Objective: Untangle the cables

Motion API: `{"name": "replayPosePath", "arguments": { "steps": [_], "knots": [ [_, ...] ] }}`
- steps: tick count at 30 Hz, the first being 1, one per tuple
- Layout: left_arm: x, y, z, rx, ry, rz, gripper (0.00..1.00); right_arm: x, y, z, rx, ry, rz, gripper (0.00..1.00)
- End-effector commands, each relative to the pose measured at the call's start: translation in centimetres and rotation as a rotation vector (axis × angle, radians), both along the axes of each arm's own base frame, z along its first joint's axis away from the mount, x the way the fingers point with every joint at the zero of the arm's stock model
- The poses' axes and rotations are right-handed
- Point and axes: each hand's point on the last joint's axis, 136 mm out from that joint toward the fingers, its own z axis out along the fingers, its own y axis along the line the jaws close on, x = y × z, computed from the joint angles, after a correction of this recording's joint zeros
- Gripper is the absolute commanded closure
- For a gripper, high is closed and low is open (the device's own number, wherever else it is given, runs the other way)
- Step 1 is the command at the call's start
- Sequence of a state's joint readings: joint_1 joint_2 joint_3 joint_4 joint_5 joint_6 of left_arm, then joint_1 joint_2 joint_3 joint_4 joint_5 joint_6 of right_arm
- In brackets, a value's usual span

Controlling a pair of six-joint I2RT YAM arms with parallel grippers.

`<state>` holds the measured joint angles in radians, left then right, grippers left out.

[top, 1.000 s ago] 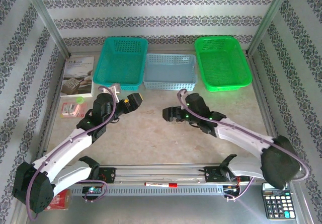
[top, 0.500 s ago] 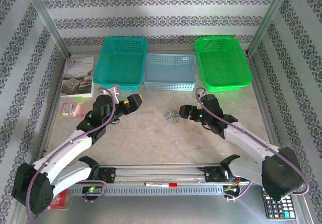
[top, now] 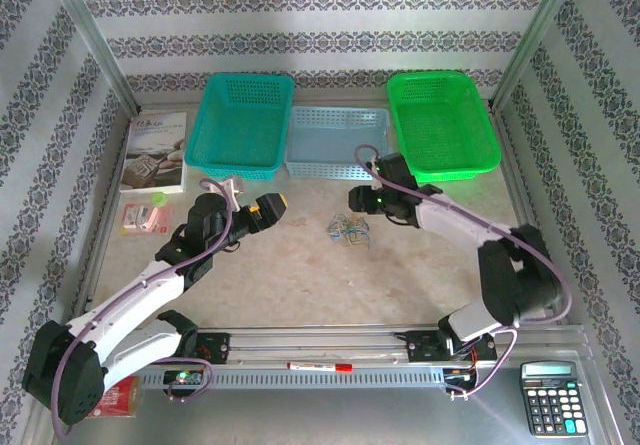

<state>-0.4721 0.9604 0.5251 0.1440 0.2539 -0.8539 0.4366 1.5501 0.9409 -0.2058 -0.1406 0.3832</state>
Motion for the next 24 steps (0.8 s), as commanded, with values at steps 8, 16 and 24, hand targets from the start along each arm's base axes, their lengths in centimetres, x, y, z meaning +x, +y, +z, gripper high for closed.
{"name": "replayPosePath", "arguments": {
  "steps": [8,16,24],
  "knots": [
    [-0.4,-0.4,0.7,-0.023,-0.021,-0.011,0.0,2.1,0.9,-3.7,-0.254,0.027,0.055,0.55],
    [-0.3,-0.5,0.6,-0.023,-0.018,-0.01,0.0,3.4,1.5,-4.9,-0.28,0.027,0.036,0.61],
    [-0.2,-0.5,0.6,-0.029,-0.014,-0.006,0.0,4.0,2.0,-6.0,-0.293,0.036,0.023,0.66]
  ]
}}
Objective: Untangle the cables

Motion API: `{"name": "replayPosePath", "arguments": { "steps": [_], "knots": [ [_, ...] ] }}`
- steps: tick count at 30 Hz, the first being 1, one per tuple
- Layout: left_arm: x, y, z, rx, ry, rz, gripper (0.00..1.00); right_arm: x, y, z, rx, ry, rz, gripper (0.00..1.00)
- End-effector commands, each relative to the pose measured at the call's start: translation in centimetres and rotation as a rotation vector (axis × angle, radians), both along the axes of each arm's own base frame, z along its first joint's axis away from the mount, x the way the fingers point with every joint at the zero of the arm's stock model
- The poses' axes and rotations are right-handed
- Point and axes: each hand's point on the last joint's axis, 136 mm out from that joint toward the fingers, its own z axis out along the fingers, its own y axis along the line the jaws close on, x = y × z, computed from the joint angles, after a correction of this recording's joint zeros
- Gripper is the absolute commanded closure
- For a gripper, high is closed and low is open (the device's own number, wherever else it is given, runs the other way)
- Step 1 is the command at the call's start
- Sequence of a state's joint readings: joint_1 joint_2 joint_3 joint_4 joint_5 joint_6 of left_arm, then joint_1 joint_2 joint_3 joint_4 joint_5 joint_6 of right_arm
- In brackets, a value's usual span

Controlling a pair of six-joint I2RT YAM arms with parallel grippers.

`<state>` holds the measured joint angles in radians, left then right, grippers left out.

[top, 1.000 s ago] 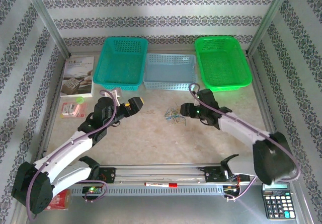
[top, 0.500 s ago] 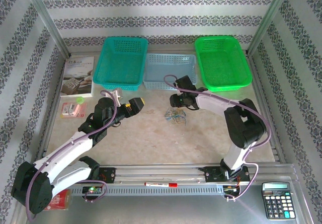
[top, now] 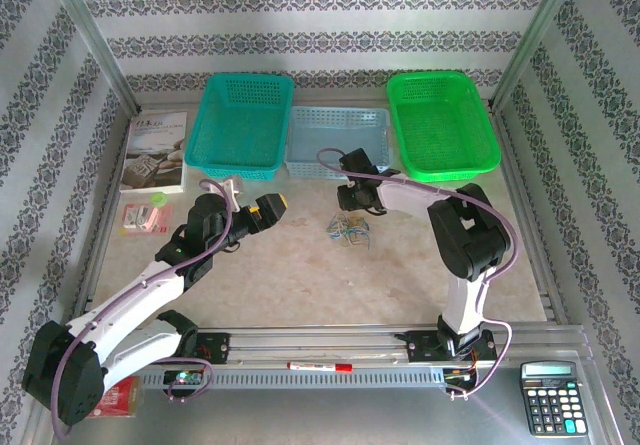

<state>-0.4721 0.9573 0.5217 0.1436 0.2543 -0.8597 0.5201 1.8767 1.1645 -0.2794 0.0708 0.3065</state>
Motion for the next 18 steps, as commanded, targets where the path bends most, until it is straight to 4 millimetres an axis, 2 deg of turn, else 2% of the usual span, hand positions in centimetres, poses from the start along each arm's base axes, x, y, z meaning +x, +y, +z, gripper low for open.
{"name": "replayPosePath", "arguments": {
  "steps": [1,3,5,7,8,12,18],
  "knots": [
    [-0.1,-0.5,0.7,-0.024,-0.017,-0.009,0.0,0.5,0.3,0.0,-0.017,-0.013,-0.007,0.66],
    [-0.1,-0.6,0.8,-0.028,-0.02,-0.01,0.0,0.4,0.5,0.0,-0.015,-0.015,-0.005,0.7],
    [-0.2,-0.6,0.8,-0.027,-0.019,-0.01,0.0,0.1,0.5,0.1,-0.01,-0.016,0.0,0.8],
    [-0.2,-0.6,0.8,-0.024,-0.019,-0.01,0.0,0.0,0.6,1.0,-0.002,-0.033,0.007,0.96],
    [-0.2,-0.6,0.9,-0.024,-0.021,-0.012,0.0,-0.2,0.6,1.4,0.003,-0.039,0.011,1.0],
    [-0.2,-0.6,0.7,-0.017,-0.018,-0.013,0.0,-0.7,1.2,5.7,0.055,-0.114,0.034,1.0],
    [-0.3,-0.5,0.2,-0.005,-0.02,-0.015,0.0,-2.3,2.2,13.1,0.186,-0.228,0.072,1.0]
  ]
}}
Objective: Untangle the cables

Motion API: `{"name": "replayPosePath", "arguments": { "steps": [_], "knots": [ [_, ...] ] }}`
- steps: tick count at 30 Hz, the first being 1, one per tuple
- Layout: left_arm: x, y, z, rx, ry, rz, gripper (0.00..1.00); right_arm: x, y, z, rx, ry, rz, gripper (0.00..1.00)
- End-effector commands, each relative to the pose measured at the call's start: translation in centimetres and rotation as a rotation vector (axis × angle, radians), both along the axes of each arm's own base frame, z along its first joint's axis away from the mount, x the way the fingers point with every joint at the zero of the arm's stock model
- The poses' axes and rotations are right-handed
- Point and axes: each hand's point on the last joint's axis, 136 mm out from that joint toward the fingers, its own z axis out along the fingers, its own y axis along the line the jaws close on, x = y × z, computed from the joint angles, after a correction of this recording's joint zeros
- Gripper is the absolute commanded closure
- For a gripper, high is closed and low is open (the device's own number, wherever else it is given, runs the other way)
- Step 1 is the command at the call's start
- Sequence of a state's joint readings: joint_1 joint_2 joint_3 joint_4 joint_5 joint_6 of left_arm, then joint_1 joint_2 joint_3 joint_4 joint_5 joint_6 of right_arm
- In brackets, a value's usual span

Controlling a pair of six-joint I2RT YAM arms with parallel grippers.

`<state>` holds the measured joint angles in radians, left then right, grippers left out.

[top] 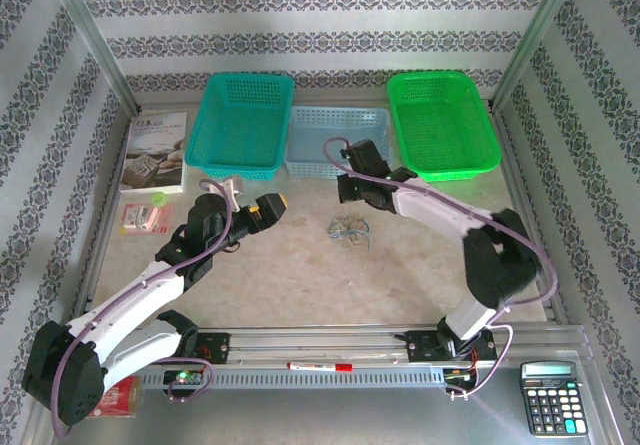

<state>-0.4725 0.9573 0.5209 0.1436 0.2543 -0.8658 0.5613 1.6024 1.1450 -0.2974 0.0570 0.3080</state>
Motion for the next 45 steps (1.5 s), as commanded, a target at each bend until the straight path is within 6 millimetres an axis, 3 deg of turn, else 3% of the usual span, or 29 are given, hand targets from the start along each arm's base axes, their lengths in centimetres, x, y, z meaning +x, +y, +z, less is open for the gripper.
{"name": "replayPosePath", "arguments": {
  "steps": [1,5,17,27,37,45],
  "knots": [
    [-0.3,-0.6,0.3,0.002,-0.028,-0.021,0.0,-1.5,0.6,3.7,0.08,-0.048,0.033,1.0],
    [-0.4,-0.5,0.2,0.014,-0.035,-0.027,0.0,-2.6,0.9,7.7,0.172,-0.108,0.047,1.0],
    [-0.6,-0.6,1.2,0.047,-0.089,-0.059,0.0,-5.8,1.9,15.6,0.36,-0.216,0.099,1.0],
    [-1.3,-2.9,2.5,0.093,-0.212,-0.206,0.0,-8.3,4.1,18.9,0.428,-0.249,0.175,1.0],
    [-2.9,-8.2,2.1,0.249,-0.352,-0.409,0.0,-9.2,6.3,19.9,0.435,-0.255,0.231,1.0],
    [-0.3,-9.6,1.4,0.36,-0.41,-0.339,0.0,-9.5,7.7,18.9,0.424,-0.232,0.255,1.0]
  ]
}}
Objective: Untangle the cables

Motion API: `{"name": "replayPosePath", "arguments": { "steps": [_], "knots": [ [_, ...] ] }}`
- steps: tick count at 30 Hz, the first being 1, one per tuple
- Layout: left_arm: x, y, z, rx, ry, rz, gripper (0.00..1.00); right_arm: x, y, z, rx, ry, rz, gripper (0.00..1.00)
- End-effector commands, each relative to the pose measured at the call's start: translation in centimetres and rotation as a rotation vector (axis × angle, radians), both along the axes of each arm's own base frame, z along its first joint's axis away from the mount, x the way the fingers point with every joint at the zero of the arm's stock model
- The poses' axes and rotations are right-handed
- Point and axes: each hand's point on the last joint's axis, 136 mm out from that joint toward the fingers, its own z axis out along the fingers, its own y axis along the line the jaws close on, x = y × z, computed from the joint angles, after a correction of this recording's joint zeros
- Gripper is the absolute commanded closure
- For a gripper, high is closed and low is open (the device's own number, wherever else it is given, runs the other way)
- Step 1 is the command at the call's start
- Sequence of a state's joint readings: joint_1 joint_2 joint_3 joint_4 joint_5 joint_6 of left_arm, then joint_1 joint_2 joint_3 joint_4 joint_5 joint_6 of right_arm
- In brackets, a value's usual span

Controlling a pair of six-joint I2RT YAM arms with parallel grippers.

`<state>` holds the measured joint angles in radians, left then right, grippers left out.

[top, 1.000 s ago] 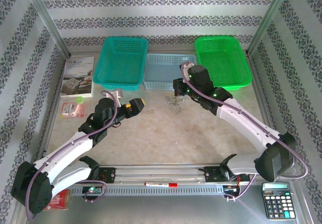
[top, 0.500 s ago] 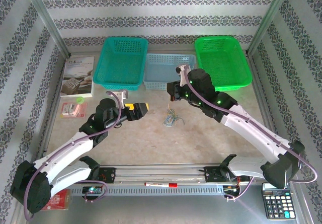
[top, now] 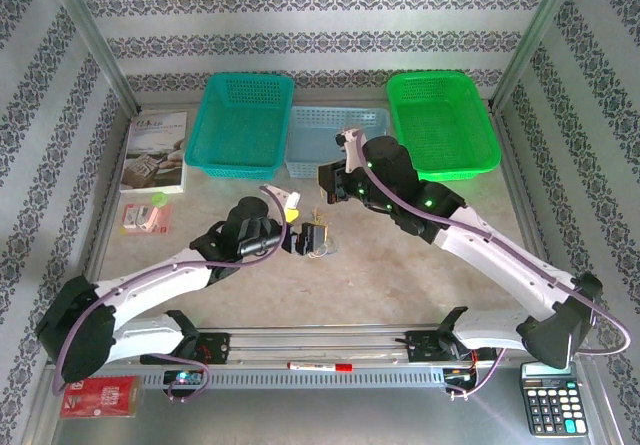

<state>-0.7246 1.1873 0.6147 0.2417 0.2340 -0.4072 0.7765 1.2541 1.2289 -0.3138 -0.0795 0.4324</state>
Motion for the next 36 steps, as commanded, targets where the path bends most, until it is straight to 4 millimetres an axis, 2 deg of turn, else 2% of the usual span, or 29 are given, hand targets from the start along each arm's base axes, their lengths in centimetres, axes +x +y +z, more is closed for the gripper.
{"name": "replayPosePath", "arguments": {
  "steps": [1,3,6,10,16,21,25,29,36],
  "knots": [
    [2.2,-0.5,2.5,0.004,-0.154,0.054,0.0,0.0,0.8,1.2,0.025,-0.016,0.009,1.0],
    [2.8,-0.7,2.4,0.01,-0.168,0.065,0.0,-0.3,1.2,1.2,0.027,-0.015,0.02,1.0],
    [3.5,-1.2,1.7,0.018,-0.171,0.068,0.06,-0.6,1.6,1.8,0.042,-0.016,0.036,1.0],
    [3.9,-2.0,-0.2,0.025,-0.138,0.057,0.2,-1.2,2.1,3.2,0.081,-0.025,0.058,1.0],
    [3.6,-2.4,-3.7,0.027,-0.068,0.039,0.44,-1.8,2.0,7.0,0.168,-0.067,0.074,1.0],
    [2.9,-2.1,-6.2,0.03,-0.019,0.041,0.56,-1.5,1.2,10.7,0.239,-0.123,0.061,1.0],
    [2.4,-1.8,-7.5,0.031,0.008,0.045,0.57,-0.7,0.0,13.1,0.288,-0.16,0.028,1.0],
    [2.1,-1.6,-7.2,0.012,0.01,0.046,0.52,0.9,-1.4,14.5,0.302,-0.194,-0.028,1.0],
    [1.4,-1.1,-3.1,-0.084,-0.028,0.057,0.32,6.7,-4.4,13.3,0.292,-0.183,-0.17,1.0]
  ]
}}
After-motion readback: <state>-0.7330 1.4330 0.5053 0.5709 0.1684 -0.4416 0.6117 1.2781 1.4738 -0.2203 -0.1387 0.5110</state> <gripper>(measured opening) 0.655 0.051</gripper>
